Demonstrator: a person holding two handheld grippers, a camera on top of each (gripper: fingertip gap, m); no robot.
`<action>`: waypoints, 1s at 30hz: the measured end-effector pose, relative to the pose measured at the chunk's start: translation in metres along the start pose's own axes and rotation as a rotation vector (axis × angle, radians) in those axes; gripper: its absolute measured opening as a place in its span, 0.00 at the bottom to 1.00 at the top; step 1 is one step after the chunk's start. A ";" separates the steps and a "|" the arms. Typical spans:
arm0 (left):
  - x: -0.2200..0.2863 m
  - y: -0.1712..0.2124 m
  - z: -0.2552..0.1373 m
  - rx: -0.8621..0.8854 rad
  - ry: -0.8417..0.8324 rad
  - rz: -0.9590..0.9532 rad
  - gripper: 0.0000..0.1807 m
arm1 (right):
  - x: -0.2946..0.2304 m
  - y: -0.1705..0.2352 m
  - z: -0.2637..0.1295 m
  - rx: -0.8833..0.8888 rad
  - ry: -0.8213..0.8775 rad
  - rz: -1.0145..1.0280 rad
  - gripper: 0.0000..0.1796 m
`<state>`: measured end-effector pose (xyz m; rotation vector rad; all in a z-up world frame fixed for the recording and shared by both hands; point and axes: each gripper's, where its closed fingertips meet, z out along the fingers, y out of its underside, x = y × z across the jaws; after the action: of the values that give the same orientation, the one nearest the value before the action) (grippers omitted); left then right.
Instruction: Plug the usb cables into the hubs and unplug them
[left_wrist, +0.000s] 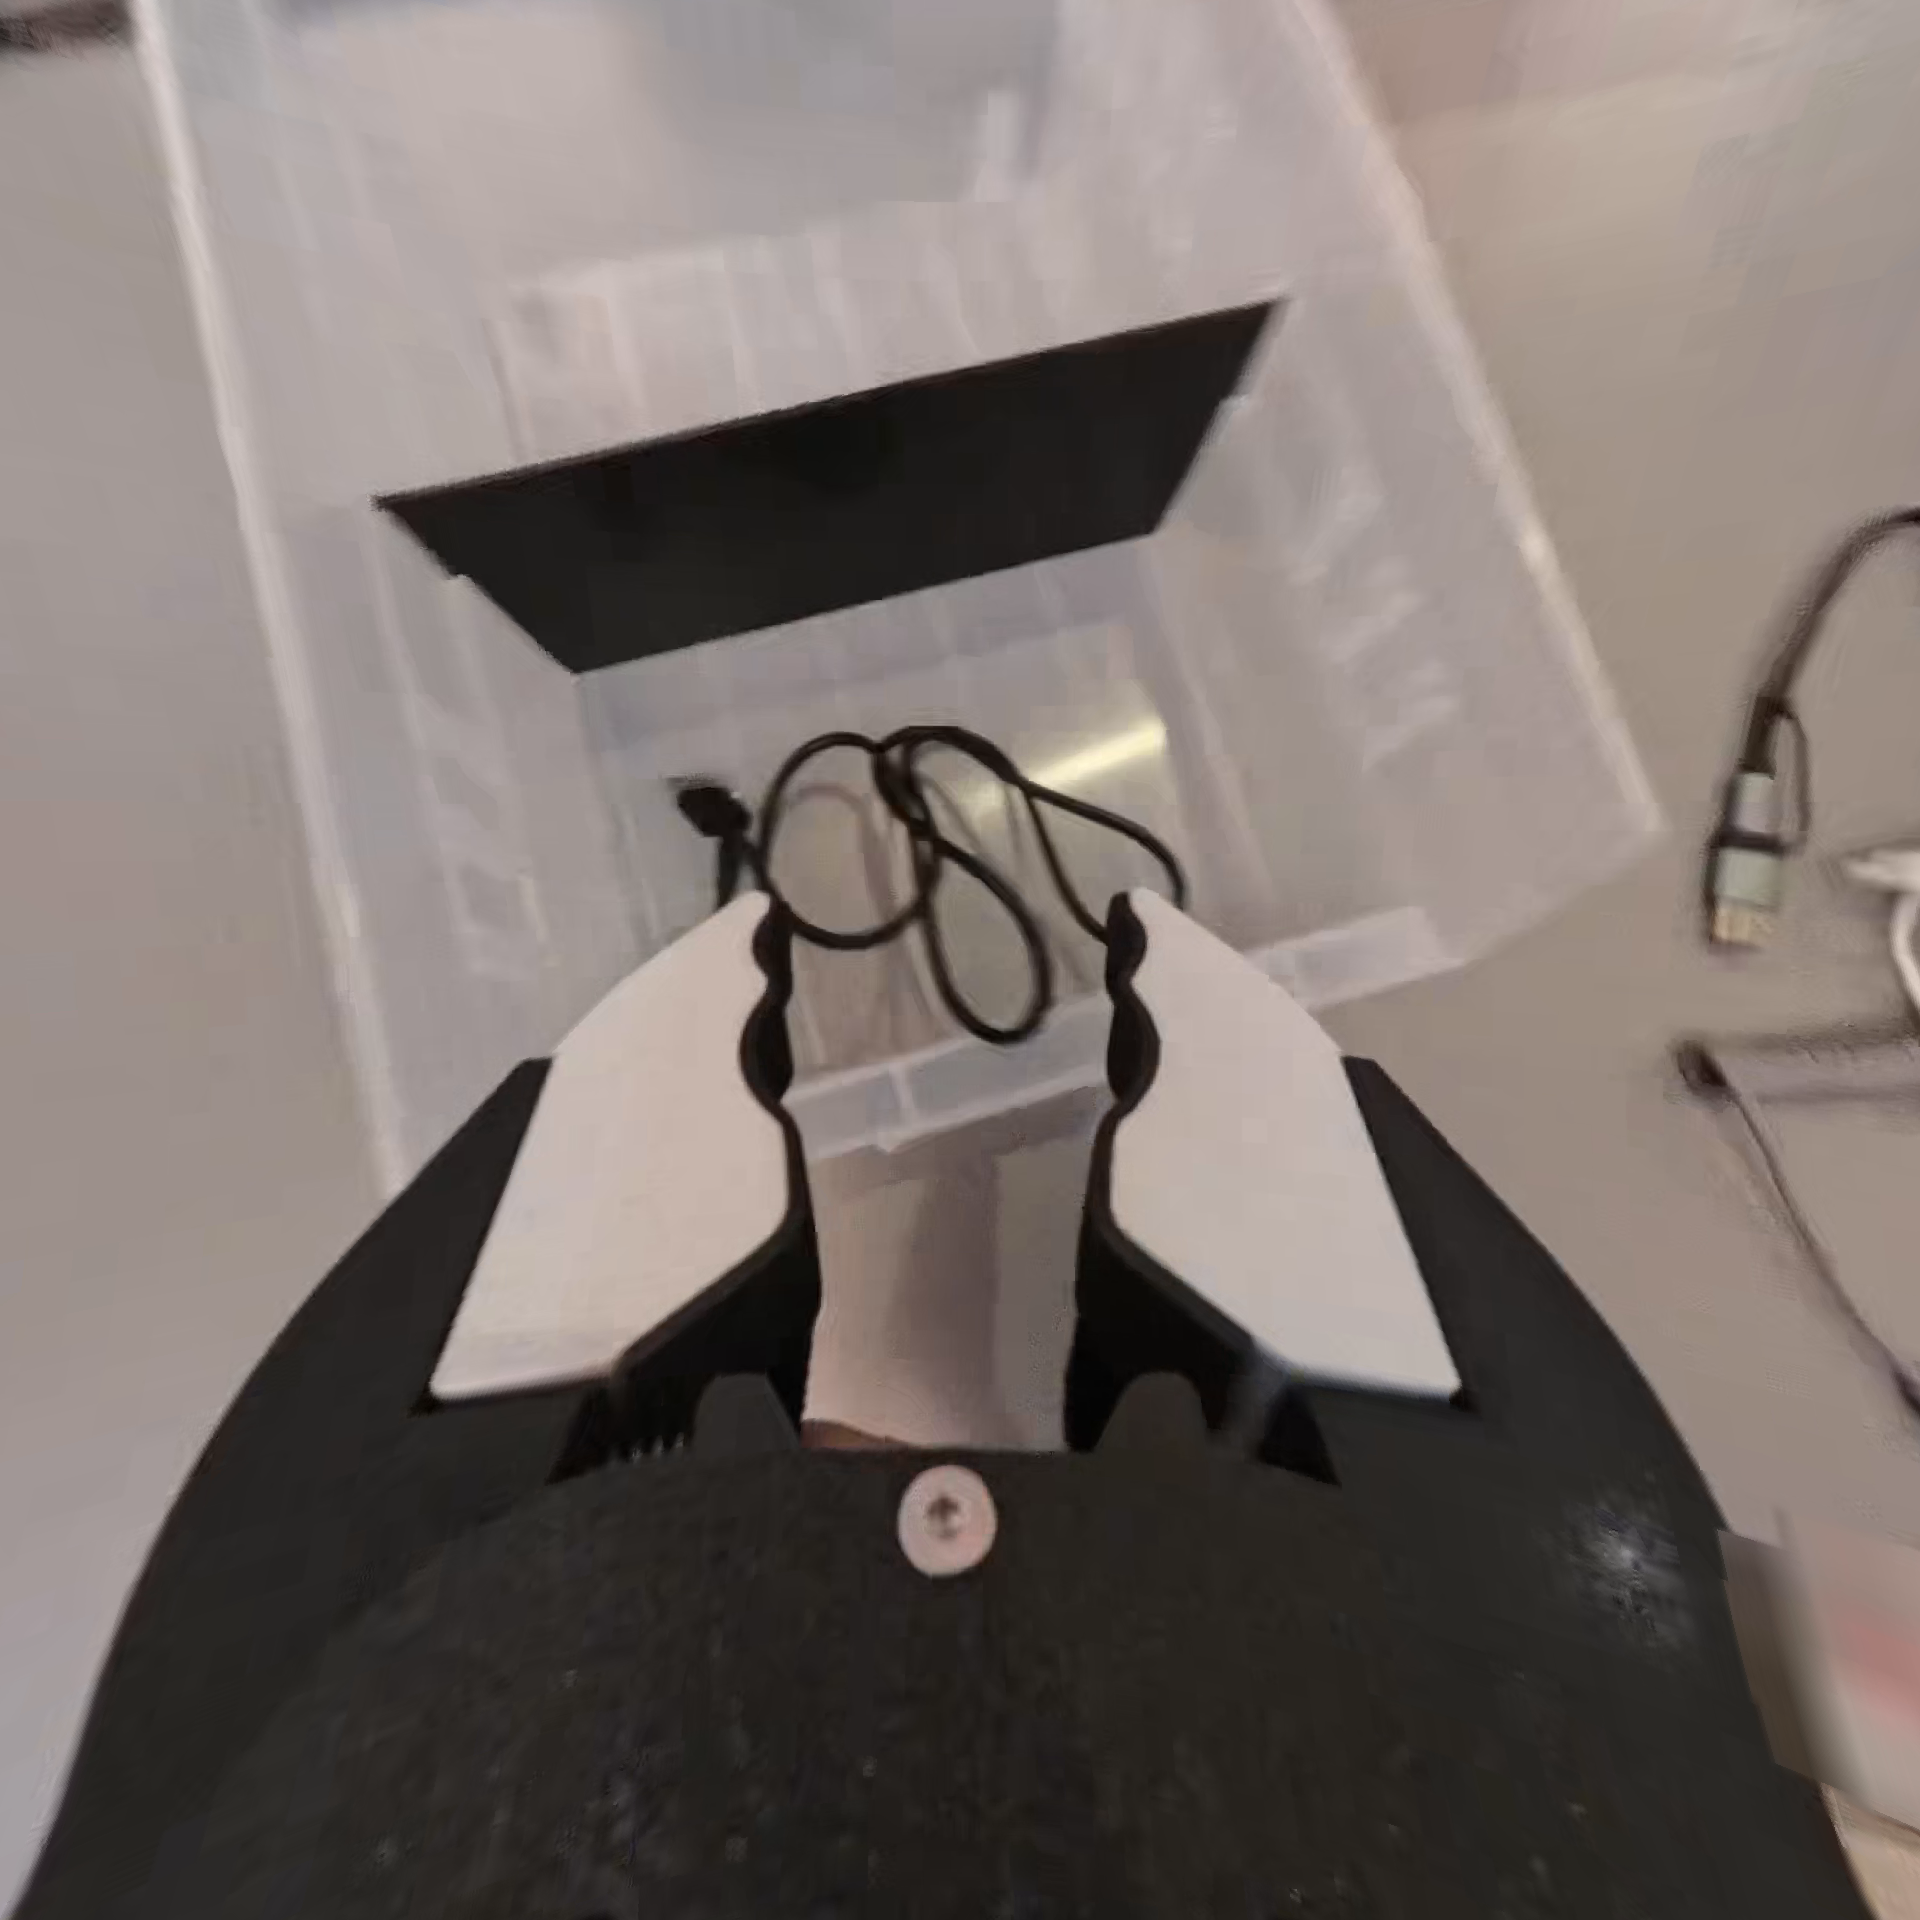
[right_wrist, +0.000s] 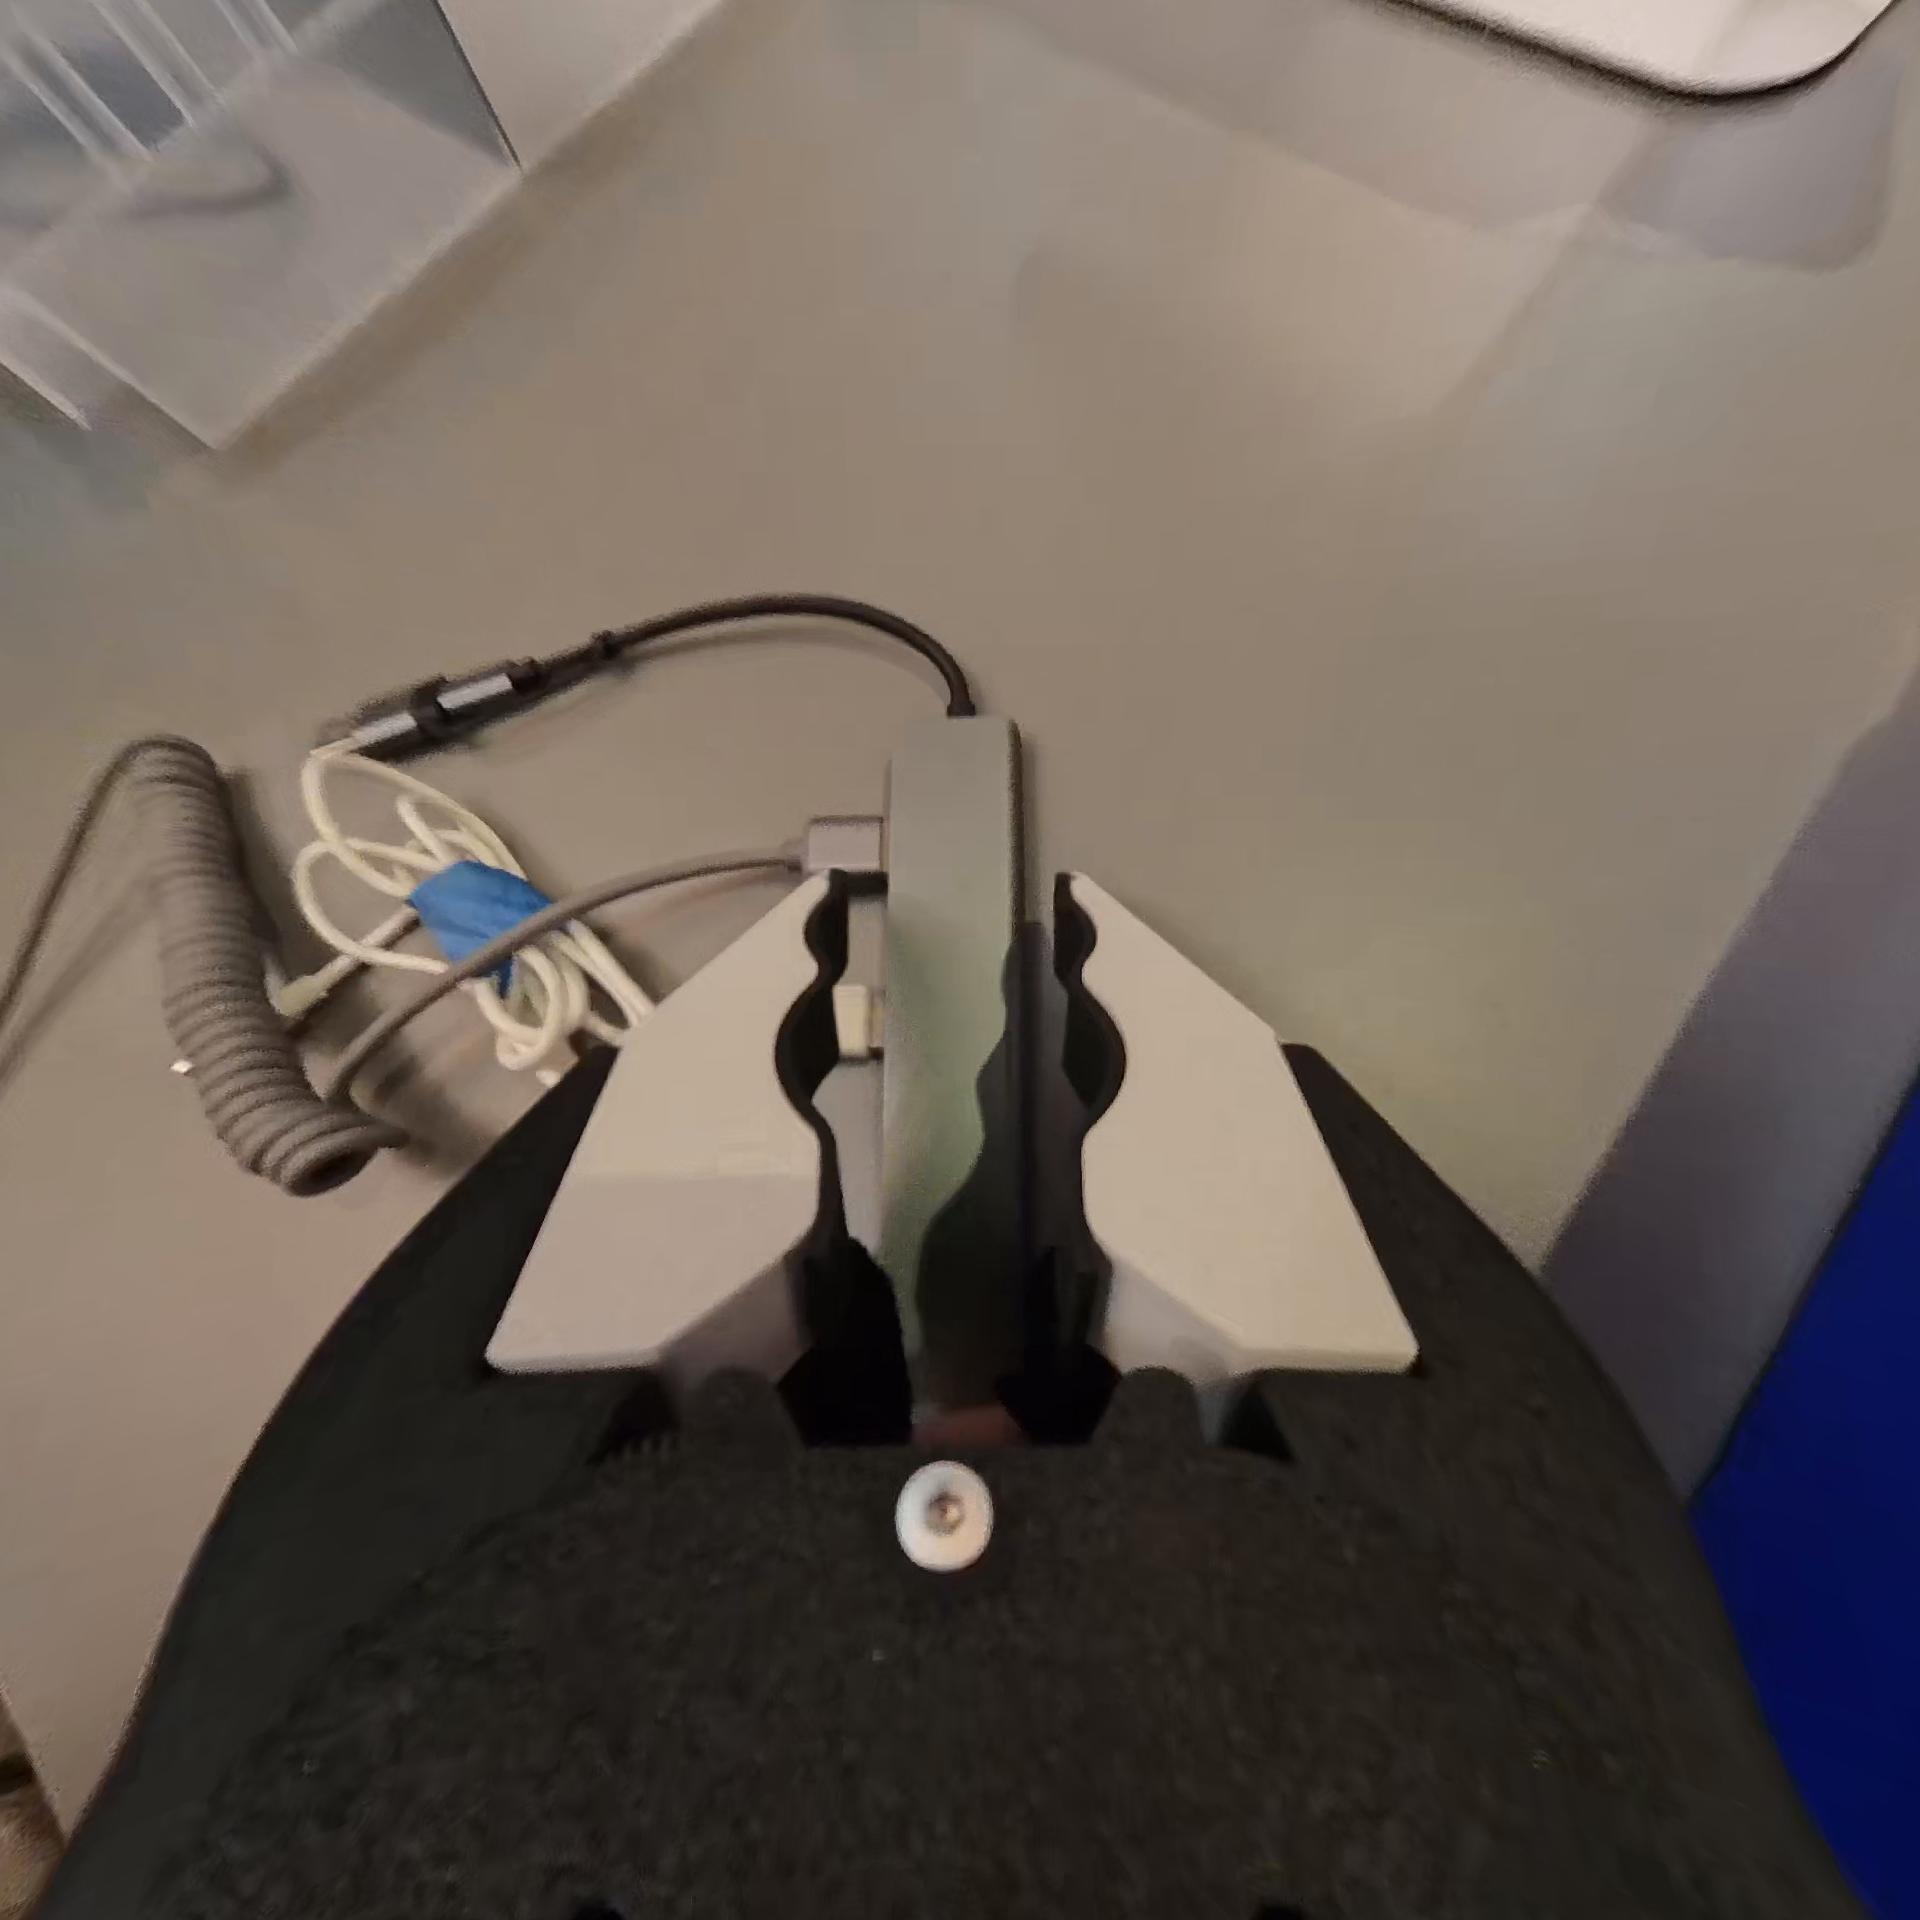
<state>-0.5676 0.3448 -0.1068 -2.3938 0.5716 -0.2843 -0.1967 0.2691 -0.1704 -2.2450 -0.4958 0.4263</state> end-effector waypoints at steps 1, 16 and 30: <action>-0.006 -0.004 0.007 -0.017 0.012 -0.034 0.31 | -0.002 -0.004 -0.004 0.036 -0.010 0.016 0.22; -0.017 0.005 0.027 -0.092 -0.037 -0.030 0.00 | -0.014 -0.003 -0.021 0.112 -0.063 0.022 0.21; -0.044 0.022 0.047 -0.287 -0.244 -0.188 0.20 | -0.034 -0.005 -0.020 0.101 -0.108 -0.015 0.20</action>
<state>-0.5975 0.3761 -0.1589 -2.7127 0.2904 0.0144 -0.2179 0.2434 -0.1494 -2.1281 -0.5345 0.5547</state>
